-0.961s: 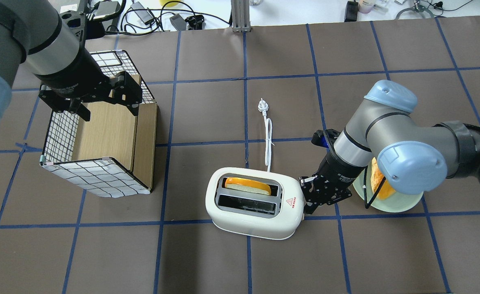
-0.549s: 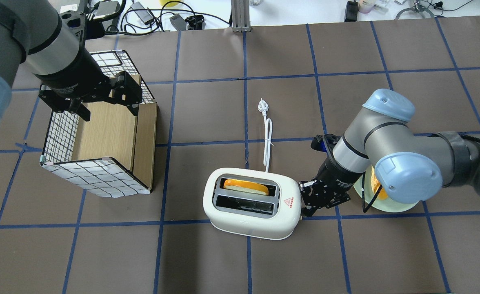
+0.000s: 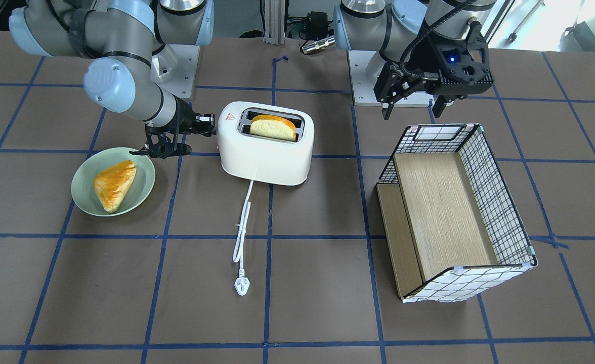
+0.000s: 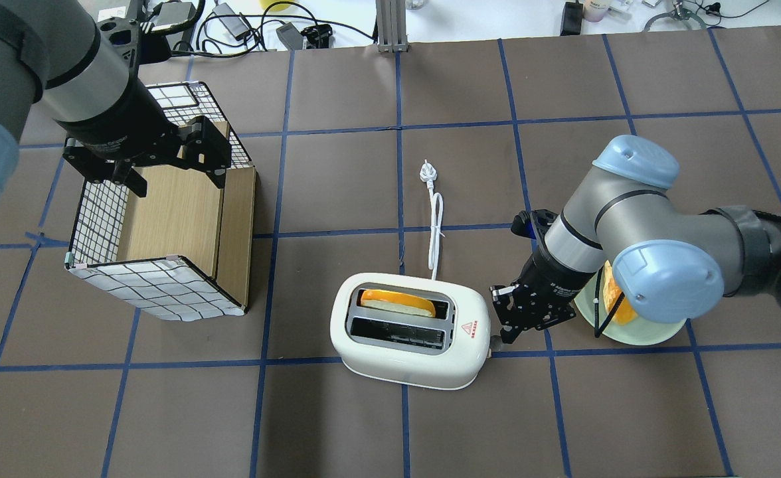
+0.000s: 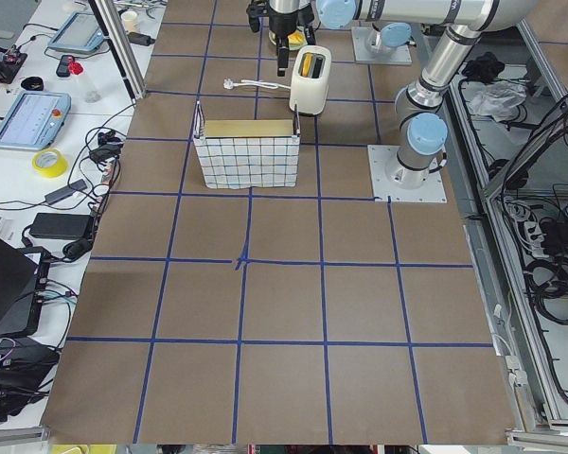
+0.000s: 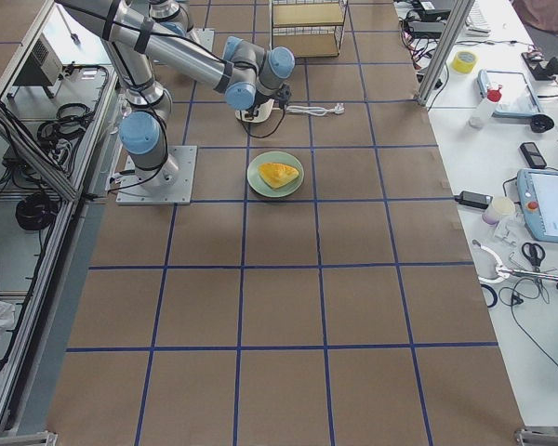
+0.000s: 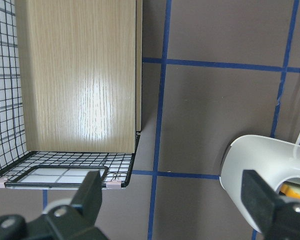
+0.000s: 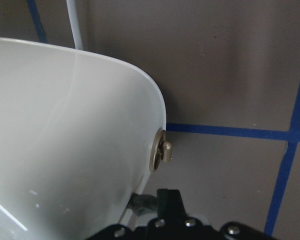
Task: Press toaster with right arm
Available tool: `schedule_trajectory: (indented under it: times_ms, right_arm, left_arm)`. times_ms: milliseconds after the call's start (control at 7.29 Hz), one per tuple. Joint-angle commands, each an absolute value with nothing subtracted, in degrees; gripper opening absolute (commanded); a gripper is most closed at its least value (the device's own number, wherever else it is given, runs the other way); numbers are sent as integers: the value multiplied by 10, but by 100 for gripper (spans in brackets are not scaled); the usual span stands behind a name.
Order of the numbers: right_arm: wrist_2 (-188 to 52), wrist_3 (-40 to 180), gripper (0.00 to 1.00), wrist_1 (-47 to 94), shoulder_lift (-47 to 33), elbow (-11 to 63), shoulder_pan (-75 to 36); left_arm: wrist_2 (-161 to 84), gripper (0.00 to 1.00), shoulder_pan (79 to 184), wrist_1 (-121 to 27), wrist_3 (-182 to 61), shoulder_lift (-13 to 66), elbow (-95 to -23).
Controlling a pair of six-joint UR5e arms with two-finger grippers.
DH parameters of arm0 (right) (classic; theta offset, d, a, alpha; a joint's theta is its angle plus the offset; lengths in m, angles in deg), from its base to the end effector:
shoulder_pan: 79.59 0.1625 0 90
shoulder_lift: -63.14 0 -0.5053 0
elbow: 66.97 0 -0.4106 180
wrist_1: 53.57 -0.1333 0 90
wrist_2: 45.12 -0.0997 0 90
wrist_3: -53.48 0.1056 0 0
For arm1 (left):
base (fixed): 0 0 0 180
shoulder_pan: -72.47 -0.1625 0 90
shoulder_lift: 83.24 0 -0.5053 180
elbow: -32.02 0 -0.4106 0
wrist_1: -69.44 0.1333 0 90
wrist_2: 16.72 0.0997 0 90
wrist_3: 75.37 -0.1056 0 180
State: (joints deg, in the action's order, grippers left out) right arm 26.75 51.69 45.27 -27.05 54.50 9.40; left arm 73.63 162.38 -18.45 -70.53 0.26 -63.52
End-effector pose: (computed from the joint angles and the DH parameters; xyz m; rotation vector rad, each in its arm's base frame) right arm 0.1590 -0.4059 0.3238 0.0688 2.7692 0.5383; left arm -0.1319 -0.4588 0.5713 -0.1352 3.1337 -0.0844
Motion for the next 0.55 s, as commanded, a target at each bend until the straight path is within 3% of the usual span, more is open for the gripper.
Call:
schedule_trajectory:
  times_ms: [0, 275, 412]
  right_arm:
    - [287, 536, 0, 406, -275, 493, 94]
    - [320, 548, 0, 367, -296, 440, 93]
    - [356, 562, 16, 366, -318, 413, 94]
  left_arm:
    - [736, 100, 1624, -185, -705, 3, -635]
    - [736, 100, 1624, -185, -705, 3, -635]
    - [736, 100, 1624, -185, -705, 3, -635]
